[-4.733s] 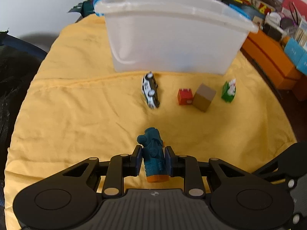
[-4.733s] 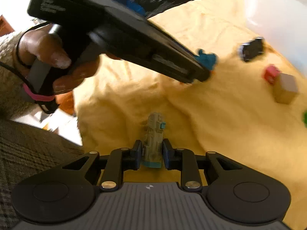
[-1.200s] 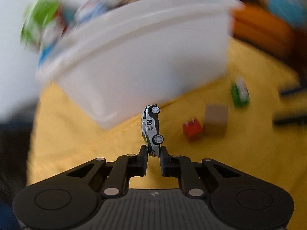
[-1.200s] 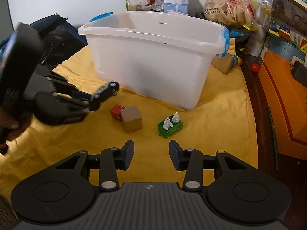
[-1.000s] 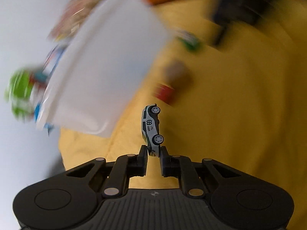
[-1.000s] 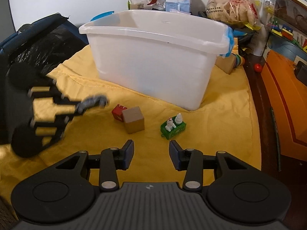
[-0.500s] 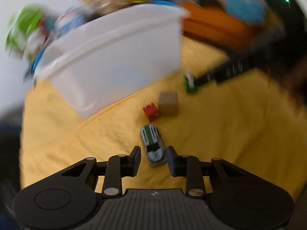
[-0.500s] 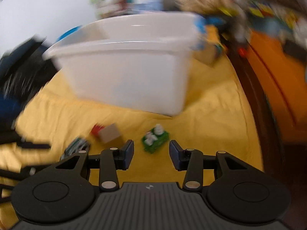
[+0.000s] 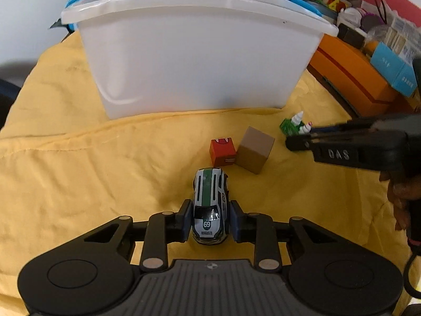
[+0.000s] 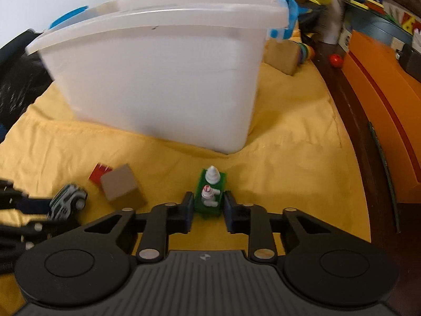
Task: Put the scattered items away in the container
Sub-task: 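Grasp the green brick with white figures with right tool while left holds car, then carry both toys over the container and open both tools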
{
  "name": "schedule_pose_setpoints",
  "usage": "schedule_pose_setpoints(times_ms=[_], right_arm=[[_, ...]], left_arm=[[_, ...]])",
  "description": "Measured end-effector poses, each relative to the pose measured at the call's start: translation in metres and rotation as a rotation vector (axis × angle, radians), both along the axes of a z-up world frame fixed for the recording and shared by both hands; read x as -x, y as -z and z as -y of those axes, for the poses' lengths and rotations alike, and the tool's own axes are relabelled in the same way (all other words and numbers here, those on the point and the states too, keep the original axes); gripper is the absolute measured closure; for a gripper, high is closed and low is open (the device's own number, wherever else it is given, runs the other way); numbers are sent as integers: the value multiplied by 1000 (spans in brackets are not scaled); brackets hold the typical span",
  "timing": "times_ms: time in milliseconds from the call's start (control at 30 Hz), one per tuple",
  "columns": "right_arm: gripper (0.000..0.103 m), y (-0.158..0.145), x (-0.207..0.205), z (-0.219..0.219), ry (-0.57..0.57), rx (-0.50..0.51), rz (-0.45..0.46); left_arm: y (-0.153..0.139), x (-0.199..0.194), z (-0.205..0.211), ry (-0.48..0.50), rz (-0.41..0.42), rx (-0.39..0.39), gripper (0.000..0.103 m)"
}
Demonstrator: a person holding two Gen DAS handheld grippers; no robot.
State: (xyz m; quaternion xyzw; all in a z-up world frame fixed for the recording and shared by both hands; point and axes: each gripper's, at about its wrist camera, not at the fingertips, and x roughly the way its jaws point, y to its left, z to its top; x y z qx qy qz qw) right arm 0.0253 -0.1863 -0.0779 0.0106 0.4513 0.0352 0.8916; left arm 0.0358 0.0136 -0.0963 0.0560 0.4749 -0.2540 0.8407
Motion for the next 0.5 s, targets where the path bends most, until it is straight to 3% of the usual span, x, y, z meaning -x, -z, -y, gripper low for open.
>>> schedule_pose_setpoints(times_ms=[67,167,367,500], right_arm=[[79,-5,6,3,-8,-20,-5],[79,-27,20,4,-47,-22,24],[79,-107,37,-5,-145,-25,203],[79,-148,18,-10,-147,-9,332]], left_arm=[[-10,-1,-4,-5,7,11,71],[-45,3,-10,-4,82,39,71],[-128,-17,-21,-60,261,153,71],[-157,-52,-10,-115,362,124,71]])
